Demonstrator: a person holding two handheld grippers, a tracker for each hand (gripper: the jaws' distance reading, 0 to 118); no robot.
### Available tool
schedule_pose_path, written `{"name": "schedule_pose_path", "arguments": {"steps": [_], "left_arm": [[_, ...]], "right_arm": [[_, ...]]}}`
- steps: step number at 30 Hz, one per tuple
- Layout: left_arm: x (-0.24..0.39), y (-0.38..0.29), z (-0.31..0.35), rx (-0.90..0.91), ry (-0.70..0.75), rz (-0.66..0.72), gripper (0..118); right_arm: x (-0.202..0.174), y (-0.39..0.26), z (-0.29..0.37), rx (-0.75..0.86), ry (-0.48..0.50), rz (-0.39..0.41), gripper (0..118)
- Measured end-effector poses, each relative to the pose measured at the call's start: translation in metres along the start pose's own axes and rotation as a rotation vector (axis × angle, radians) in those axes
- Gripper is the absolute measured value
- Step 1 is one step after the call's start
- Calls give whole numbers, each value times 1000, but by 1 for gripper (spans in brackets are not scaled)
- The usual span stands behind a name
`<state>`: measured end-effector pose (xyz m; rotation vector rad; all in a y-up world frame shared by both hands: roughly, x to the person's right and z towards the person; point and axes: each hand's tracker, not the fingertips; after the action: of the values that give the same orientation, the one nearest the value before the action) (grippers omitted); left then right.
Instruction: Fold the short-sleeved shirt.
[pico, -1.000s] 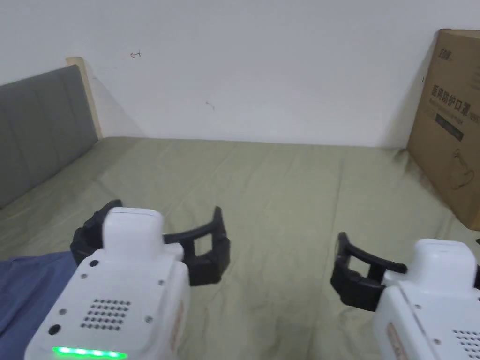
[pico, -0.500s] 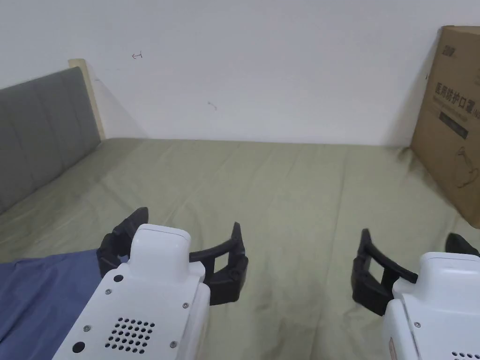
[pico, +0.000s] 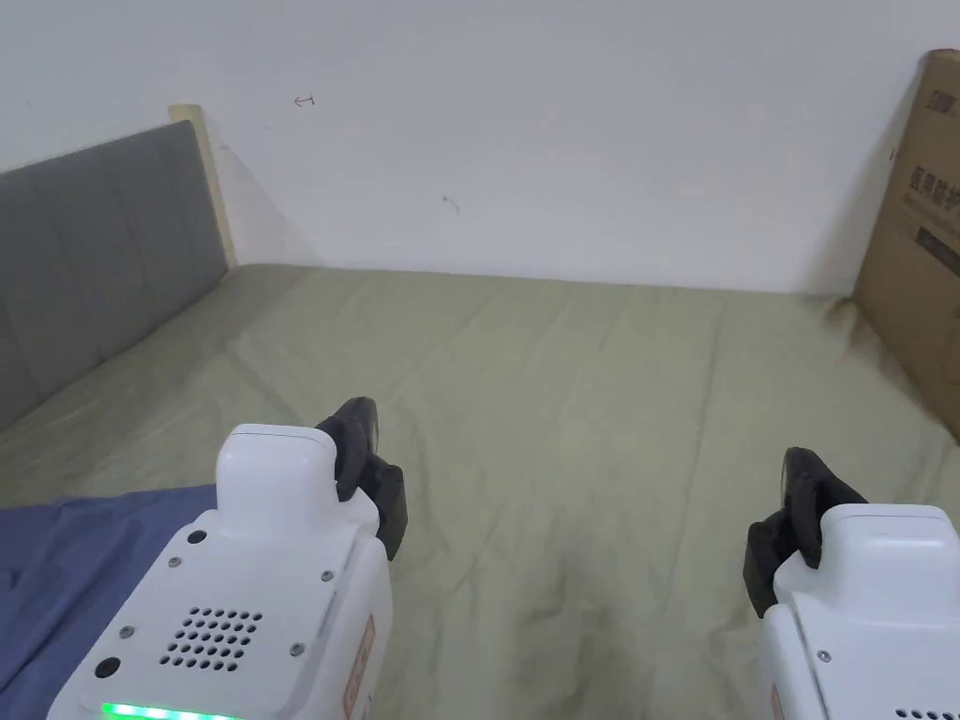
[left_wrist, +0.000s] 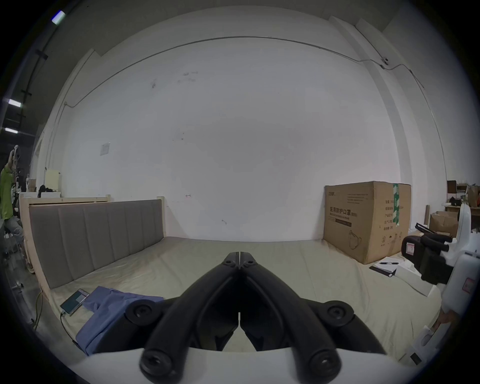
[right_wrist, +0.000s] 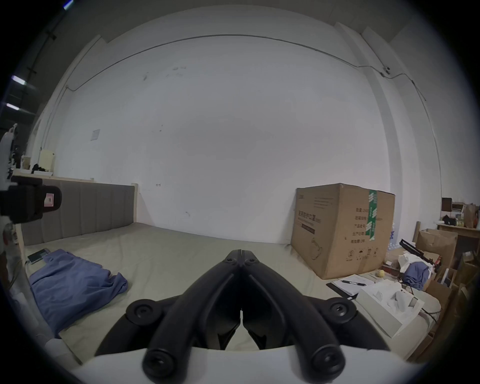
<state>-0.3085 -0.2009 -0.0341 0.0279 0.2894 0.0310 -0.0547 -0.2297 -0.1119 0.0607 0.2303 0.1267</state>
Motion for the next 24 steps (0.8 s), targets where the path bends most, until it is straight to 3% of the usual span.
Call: {"name": "schedule_pose_path", "arguments": {"steps": [5, 15, 19, 24], "left_arm": [[-39, 13, 18, 10, 138, -1, 0], [-132, 17, 85, -46, 479, -28, 0], [-146, 9, 90, -82, 492, -18, 0], [-158, -12, 66, -199, 479, 26, 0]], "right_arm": [[-35, 13, -15, 12, 159, -37, 0], [-157, 24, -12, 32, 524, -43, 0], [-179, 21, -9, 10, 568, -46, 0], [-178, 11, -15, -31, 578, -12, 0]]}}
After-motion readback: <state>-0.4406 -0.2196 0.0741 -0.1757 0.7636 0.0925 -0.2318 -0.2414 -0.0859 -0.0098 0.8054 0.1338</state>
